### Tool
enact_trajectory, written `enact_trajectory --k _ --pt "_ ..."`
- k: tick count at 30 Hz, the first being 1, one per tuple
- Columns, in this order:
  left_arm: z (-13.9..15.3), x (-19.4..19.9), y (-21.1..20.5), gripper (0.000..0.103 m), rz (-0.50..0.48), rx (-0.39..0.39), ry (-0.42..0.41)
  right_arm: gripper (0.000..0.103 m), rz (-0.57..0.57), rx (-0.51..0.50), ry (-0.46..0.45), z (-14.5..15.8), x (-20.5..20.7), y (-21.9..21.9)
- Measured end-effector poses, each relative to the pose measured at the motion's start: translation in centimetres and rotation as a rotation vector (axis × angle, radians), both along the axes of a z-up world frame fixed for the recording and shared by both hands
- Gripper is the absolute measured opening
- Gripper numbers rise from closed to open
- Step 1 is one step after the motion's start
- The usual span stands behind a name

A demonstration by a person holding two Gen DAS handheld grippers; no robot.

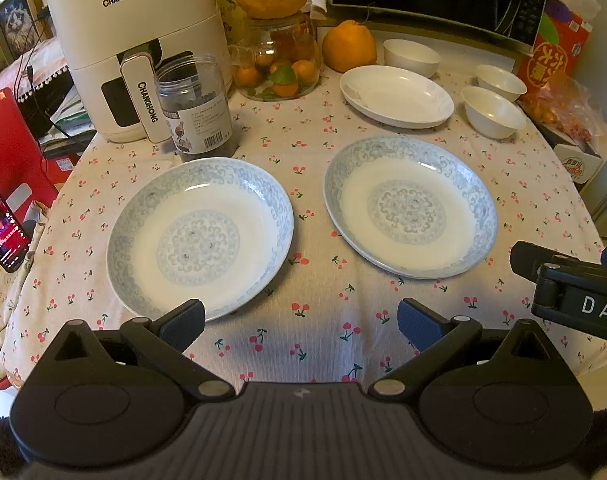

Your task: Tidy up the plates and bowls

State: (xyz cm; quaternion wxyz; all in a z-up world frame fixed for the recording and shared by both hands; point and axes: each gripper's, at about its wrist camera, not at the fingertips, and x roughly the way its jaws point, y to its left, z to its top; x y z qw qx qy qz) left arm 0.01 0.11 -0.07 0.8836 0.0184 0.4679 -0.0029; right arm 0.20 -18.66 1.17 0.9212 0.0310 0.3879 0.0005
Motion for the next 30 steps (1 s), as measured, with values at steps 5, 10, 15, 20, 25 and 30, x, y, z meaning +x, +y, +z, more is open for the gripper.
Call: enact_trajectory --k 5,10,15,20,25,30 --pt "0.0 -0.02 0.02 0.103 -0.001 0.001 0.0 0.103 0.001 0.0 0.002 0.04 0.01 -0.02" --pt "0.0 -0.01 0.01 0.103 0.0 0.0 0.0 0.103 0.0 0.001 0.001 0.05 0.01 -0.01" --pt "0.01 0.0 0.02 0.103 0.0 0.0 0.0 0.103 0.0 0.0 0.002 -0.11 -0.01 0.06" --pt "0.01 0.0 0.02 0.103 0.0 -0.001 0.0 0.103 0.001 0.0 0.001 -0.18 -0.03 0.09" --pt "0.0 -0.02 0.01 0.103 0.0 -0.001 0.0 0.103 0.0 0.001 0.003 -0.14 -0.02 0.07" --pt "-0.01 -0.03 -0.01 0.103 -0.001 -0.002 0.001 0.103 0.0 0.001 0.003 -0.19 -0.01 0.09"
